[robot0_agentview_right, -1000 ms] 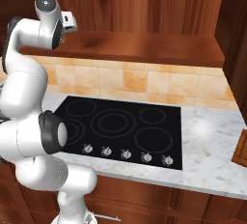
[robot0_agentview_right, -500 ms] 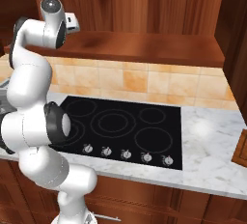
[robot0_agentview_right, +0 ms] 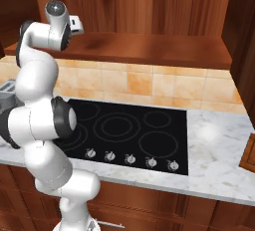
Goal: Open the cabinet, retrieve the rolling pin, and place it next to the meat on the cutting board to prepare for tenderizing.
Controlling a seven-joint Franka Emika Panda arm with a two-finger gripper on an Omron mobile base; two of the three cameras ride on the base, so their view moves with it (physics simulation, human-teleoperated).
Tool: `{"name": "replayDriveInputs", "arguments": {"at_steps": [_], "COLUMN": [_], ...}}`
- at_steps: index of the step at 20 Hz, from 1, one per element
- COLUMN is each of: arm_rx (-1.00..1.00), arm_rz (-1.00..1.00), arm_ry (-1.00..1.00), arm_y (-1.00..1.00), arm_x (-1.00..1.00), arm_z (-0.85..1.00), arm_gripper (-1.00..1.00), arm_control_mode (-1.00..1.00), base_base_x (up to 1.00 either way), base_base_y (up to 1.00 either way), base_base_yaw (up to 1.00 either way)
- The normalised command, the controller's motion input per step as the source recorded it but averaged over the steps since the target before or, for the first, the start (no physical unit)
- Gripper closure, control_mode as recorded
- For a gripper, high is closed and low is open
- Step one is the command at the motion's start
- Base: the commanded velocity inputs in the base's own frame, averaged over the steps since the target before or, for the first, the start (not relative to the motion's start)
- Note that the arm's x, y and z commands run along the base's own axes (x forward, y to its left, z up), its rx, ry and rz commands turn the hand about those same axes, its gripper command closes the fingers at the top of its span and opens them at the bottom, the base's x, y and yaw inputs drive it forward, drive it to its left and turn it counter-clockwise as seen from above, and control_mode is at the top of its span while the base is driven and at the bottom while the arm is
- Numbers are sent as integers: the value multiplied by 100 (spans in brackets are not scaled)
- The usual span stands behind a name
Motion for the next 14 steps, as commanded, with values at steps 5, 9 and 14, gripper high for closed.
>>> {"name": "replayDriveInputs", "arguments": {"at_steps": [5,9,14], "arm_rx": [0,0,0], "arm_rz": [-2,-2,-1], "arm_ry": [2,5,7], "arm_y": [15,15,17], "arm_x": [36,29,19], "arm_z": [-8,-10,-14], "arm_gripper": [-100,-100,100], "arm_control_mode": [-100,-100,-100], "base_base_x": [0,0,0], "base_base_y": [0,0,0], "base_base_yaw": [0,0,0]}}
